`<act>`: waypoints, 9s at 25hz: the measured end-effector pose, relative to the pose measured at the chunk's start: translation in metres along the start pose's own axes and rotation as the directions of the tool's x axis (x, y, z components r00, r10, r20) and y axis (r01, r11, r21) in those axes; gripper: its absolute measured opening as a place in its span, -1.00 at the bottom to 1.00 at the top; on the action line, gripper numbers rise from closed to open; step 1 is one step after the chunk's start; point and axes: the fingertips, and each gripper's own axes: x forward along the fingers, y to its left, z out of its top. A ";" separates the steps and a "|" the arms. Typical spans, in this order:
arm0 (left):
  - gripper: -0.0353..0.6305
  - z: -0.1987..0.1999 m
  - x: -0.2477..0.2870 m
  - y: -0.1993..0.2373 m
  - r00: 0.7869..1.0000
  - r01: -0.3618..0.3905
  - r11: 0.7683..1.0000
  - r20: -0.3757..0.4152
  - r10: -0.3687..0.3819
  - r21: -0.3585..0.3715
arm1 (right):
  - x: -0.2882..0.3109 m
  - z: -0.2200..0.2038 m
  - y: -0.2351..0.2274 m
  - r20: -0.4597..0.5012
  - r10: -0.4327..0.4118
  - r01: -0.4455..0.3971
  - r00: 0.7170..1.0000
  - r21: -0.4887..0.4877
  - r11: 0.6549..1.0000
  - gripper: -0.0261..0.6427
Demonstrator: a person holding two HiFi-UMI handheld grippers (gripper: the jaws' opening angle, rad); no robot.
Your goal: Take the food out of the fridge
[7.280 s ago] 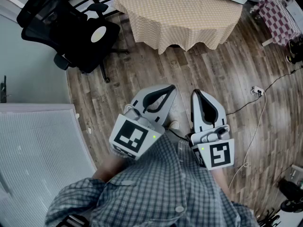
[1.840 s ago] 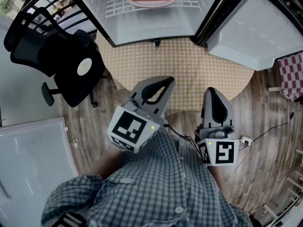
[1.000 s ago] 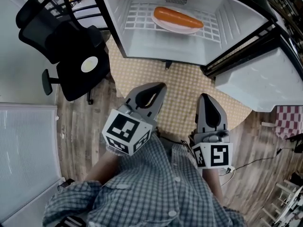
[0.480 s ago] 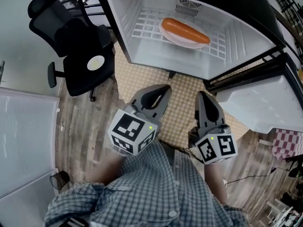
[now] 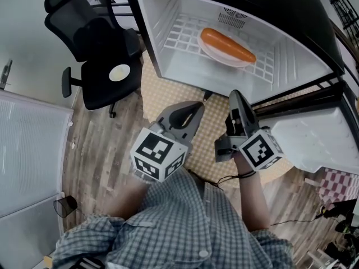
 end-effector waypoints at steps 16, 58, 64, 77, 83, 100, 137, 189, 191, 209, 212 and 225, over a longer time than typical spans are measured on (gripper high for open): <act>-0.88 -0.007 -0.006 0.017 0.998 -0.059 0.998 -0.022 0.059 0.003 | 0.069 0.005 -0.034 0.058 -0.051 0.022 0.997 0.424 0.905 -0.89; -0.53 0.028 0.096 0.066 0.985 0.158 0.694 0.162 -0.061 -0.702 | 0.060 0.007 -0.031 0.025 0.021 -0.030 0.999 0.454 0.890 -0.80; -0.54 0.027 0.100 0.066 0.986 0.152 0.706 0.151 -0.064 -0.692 | 0.053 0.003 -0.026 0.016 0.049 -0.051 0.999 0.444 0.895 -0.80; -0.67 0.010 0.086 0.057 0.985 0.163 0.733 0.156 -0.079 -0.660 | 0.034 -0.015 -0.021 -0.011 0.059 -0.052 0.998 0.360 0.931 -0.79; -0.68 -0.003 0.075 0.047 0.985 0.164 0.743 0.146 -0.090 -0.649 | 0.017 -0.028 -0.022 -0.033 0.039 -0.026 0.999 0.337 0.941 -0.79; -0.65 -0.057 0.049 0.026 0.988 0.155 0.721 0.093 -0.125 -0.675 | -0.027 -0.076 -0.030 -0.125 -0.005 0.032 0.992 0.215 0.976 -0.78; -0.61 -0.226 0.010 0.049 0.973 -0.150 0.592 -0.225 -0.055 -0.792 | -0.052 -0.233 -0.076 -0.425 -0.077 0.240 0.902 0.347 0.907 -0.76; -0.88 -0.107 -0.006 0.008 0.959 0.078 0.996 -0.272 -0.085 -0.036 | -0.074 -0.116 -0.021 -0.244 -0.192 0.065 0.951 -0.449 0.891 -0.89; -0.88 -0.094 -0.008 0.007 0.967 0.081 0.996 -0.240 -0.088 -0.039 | -0.072 -0.108 -0.013 -0.223 -0.180 0.051 0.958 -0.485 0.873 -0.89; -0.88 -0.062 -0.024 -0.019 0.984 0.117 0.992 -0.130 -0.122 -0.048 | -0.070 -0.064 0.015 -0.101 -0.099 0.031 0.990 -0.527 0.849 -0.89; -0.88 -0.061 -0.024 -0.020 0.984 0.117 0.992 -0.129 -0.121 -0.038 | -0.070 -0.064 0.016 -0.100 -0.098 0.031 0.990 -0.528 0.849 -0.89; -0.88 -0.064 -0.024 -0.020 0.983 0.120 0.991 -0.130 -0.126 -0.051 | -0.071 -0.068 0.015 -0.116 -0.102 0.028 0.988 -0.519 0.854 -0.89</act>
